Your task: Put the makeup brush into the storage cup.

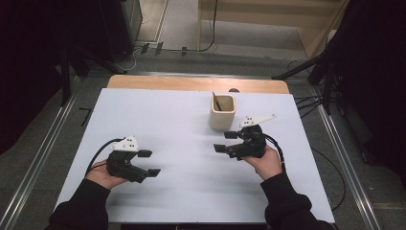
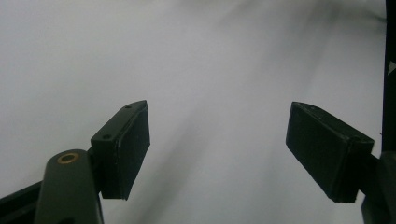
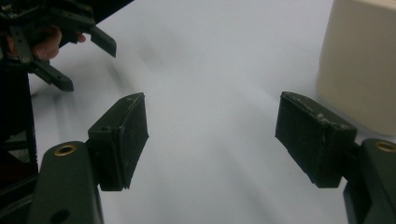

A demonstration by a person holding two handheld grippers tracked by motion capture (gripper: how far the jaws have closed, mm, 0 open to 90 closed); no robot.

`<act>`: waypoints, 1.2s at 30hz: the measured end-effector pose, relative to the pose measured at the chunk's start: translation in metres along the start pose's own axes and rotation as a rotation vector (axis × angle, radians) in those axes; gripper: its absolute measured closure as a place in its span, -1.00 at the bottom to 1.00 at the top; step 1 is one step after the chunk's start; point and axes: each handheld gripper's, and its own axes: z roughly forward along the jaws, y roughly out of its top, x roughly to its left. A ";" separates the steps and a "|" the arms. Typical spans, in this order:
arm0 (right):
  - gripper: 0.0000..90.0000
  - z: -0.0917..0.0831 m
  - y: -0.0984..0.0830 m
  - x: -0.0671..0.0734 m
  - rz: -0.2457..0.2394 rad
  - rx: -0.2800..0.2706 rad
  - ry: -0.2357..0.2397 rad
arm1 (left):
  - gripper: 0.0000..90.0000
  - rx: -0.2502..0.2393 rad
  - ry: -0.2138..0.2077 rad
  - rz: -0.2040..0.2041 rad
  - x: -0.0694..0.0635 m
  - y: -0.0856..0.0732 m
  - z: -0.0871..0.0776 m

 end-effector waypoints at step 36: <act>-0.43 -0.027 -0.052 -0.010 -0.055 0.117 -0.087 | -0.51 0.014 0.003 0.005 0.000 -0.001 0.001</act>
